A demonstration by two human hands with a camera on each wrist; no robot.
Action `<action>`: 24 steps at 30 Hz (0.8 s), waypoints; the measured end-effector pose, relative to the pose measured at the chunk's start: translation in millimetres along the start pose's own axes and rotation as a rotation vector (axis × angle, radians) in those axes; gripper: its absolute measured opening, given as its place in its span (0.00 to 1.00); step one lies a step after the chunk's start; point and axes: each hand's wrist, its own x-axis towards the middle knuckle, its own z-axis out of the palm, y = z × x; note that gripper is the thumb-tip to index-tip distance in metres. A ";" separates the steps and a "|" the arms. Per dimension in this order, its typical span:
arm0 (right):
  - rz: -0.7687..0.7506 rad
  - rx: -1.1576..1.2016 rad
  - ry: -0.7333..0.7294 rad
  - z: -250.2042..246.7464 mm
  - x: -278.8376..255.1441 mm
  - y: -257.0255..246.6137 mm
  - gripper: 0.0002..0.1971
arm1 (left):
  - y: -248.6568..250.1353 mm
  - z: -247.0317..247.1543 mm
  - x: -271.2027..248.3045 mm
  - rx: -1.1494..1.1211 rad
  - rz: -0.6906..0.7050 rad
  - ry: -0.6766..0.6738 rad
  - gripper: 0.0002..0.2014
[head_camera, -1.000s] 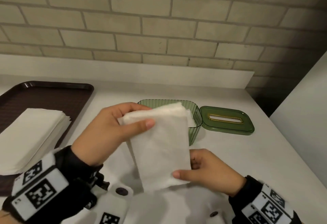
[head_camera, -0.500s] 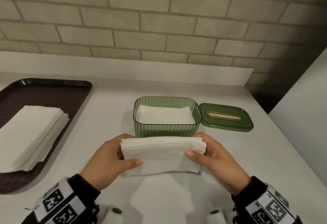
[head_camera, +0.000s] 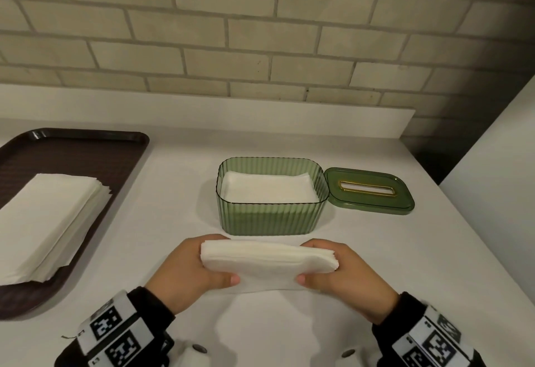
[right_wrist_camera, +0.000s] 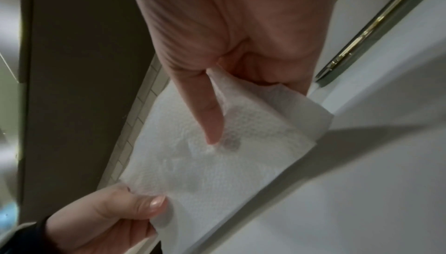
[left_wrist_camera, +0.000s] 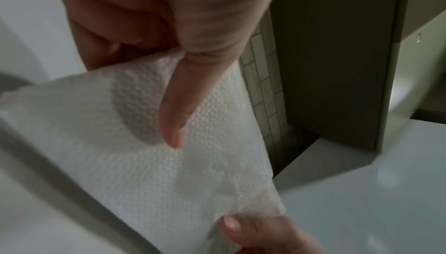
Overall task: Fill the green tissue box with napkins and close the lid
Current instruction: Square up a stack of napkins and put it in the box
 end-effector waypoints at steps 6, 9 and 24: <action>0.023 -0.060 -0.012 3.1 -2.2 16.2 0.15 | -12.7 8.4 -3.6 0.076 -0.122 -0.044 0.27; 0.012 -0.073 -0.001 -0.5 0.1 16.7 0.16 | -8.9 9.2 -0.9 0.045 -0.153 -0.020 0.32; 0.012 0.013 0.158 -34.9 38.6 -70.6 0.12 | 83.0 -28.7 59.5 0.339 0.052 0.332 0.24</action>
